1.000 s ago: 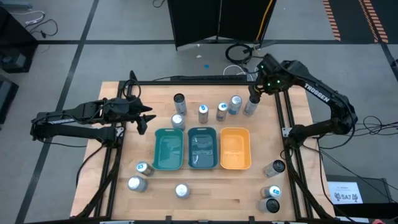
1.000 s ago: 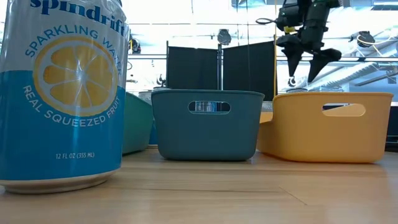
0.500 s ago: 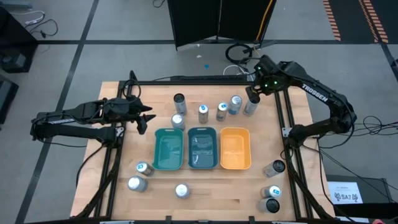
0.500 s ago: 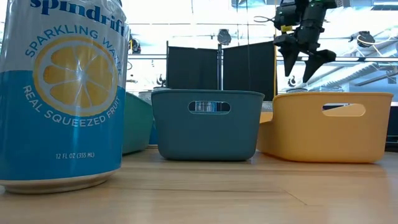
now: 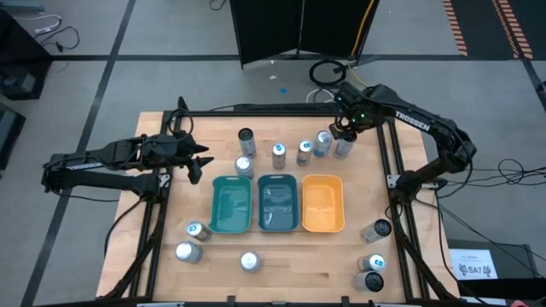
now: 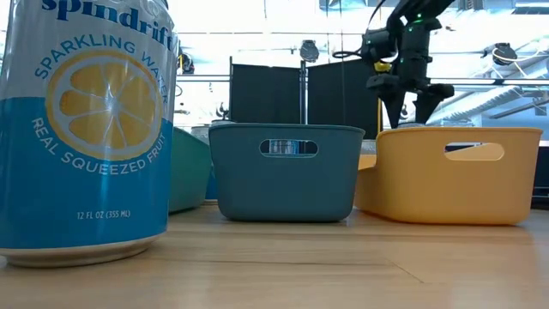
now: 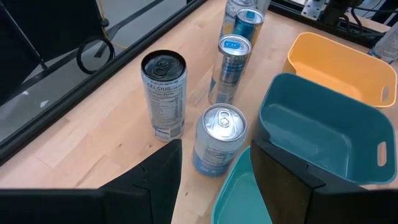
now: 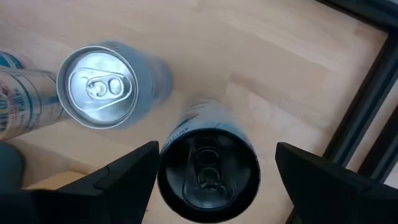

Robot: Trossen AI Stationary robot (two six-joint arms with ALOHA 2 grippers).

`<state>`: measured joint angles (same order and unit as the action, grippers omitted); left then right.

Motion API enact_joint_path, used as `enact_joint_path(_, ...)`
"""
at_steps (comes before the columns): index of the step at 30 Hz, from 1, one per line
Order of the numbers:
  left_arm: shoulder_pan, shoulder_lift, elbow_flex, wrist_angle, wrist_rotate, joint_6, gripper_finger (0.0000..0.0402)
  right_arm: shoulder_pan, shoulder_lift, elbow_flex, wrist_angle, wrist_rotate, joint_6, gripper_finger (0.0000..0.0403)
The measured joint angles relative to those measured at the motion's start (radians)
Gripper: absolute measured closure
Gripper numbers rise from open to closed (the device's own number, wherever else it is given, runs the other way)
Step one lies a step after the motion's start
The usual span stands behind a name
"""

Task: Sort soda cans
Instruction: Put the white-blue soda can into the yellow bin

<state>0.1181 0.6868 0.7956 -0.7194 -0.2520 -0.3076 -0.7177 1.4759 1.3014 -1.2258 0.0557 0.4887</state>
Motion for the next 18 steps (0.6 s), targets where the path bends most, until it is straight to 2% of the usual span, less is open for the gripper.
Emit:
enact_joint_path(13, 0.0, 0.0, 0.0, 0.0, 0.0, 0.022, 0.02, 0.0, 0.037, 0.0, -0.07, -0.024, 0.043, 0.009)
enact_joint_path(18, 0.0, 0.0, 0.0, 0.0, 0.0, 0.028, 0.02, 0.0, 0.038, 0.0, -0.071, -0.057, 0.054, 0.0108)
